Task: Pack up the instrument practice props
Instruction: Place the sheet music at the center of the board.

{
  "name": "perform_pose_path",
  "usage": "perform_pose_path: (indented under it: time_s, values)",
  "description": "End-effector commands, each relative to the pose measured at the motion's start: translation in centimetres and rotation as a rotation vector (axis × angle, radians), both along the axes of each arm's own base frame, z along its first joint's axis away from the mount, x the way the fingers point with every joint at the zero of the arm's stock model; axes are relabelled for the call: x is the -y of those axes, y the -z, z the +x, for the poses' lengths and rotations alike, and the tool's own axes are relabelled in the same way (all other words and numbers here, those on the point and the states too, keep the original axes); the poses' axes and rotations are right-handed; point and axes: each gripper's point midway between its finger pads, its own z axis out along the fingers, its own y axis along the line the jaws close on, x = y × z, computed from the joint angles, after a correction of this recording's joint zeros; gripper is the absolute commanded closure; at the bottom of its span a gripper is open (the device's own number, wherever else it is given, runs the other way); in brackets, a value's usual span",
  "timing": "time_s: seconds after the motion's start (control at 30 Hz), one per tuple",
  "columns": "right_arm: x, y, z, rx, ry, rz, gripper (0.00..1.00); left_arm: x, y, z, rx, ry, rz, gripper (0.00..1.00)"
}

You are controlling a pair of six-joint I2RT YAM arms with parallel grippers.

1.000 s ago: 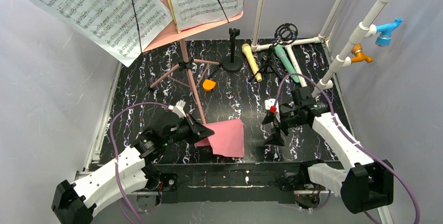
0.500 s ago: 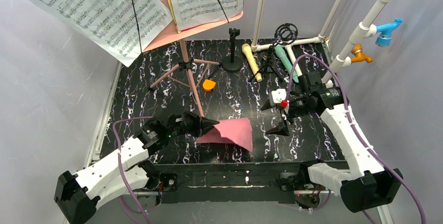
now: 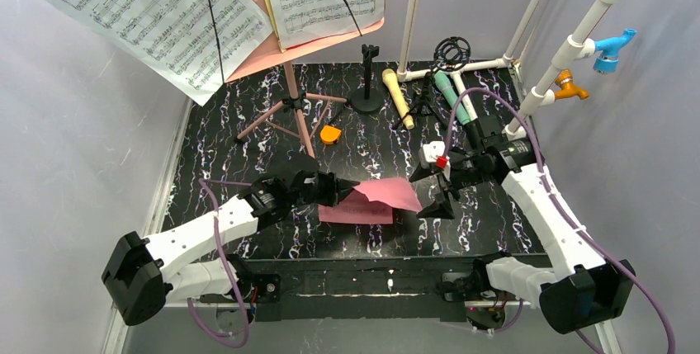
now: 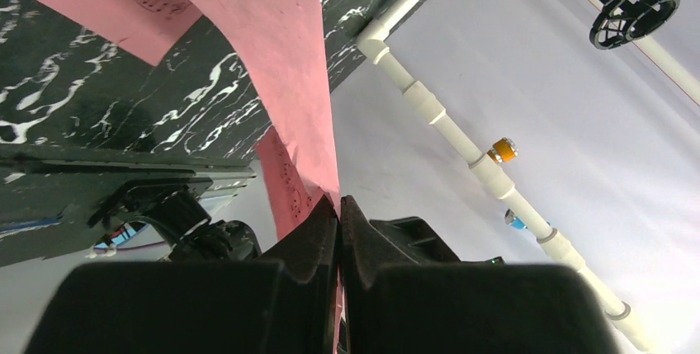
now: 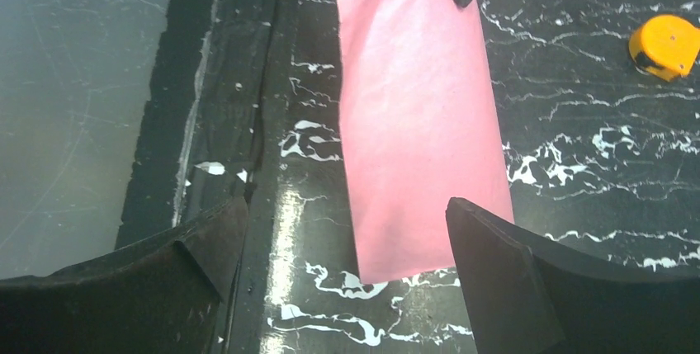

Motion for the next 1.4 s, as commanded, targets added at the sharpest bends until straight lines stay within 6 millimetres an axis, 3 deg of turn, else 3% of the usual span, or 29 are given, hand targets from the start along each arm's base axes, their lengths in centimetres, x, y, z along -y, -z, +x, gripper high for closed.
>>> perform_pose_path:
  time_s: [0.0,0.33,0.53,0.73,0.8,0.87,0.9,0.93,1.0,1.1,1.37]
  values:
    - [-0.4,0.6,2.5,0.043,0.088,-0.033,0.0,1.6,-2.7,1.6,0.026,-0.059,-0.08,1.0]
    - [-1.5,1.6,1.7,0.037,0.029,-0.042,0.0,2.0,-2.0,2.6,0.008,-0.123,-0.091,1.0]
    - [-1.6,2.9,3.7,0.081,0.097,-0.1,0.0,3.4,-2.4,3.0,0.01,-0.109,-0.124,1.0]
    - [-1.5,2.7,6.4,0.128,0.211,-0.128,0.25,3.4,-1.9,2.6,0.004,-0.1,-0.121,1.0]
    - [-1.5,2.7,6.5,0.13,0.217,-0.127,0.43,3.1,-1.8,2.6,0.01,-0.106,-0.118,1.0]
    - [-1.6,2.7,6.5,0.124,0.222,-0.121,0.78,2.9,-1.9,2.6,0.019,-0.112,-0.117,1.0]
    - [-1.6,2.8,6.4,0.118,0.225,-0.122,0.89,2.8,-1.9,2.5,0.024,-0.113,-0.119,1.0]
    - [-1.6,2.8,6.4,0.114,0.228,-0.12,0.99,2.7,-1.9,2.5,0.026,-0.112,-0.12,0.98]
    - [-1.5,2.9,6.6,0.107,0.241,-0.125,0.99,2.6,-2.0,2.3,0.034,-0.104,-0.126,0.87]
    - [-1.3,2.6,6.9,0.102,0.27,-0.124,0.99,2.0,-1.4,1.7,0.042,-0.093,-0.12,0.81]
    - [1.1,2.2,7.6,0.138,0.34,-0.195,0.99,-1.1,-0.9,0.1,0.178,-0.062,-0.064,0.22]
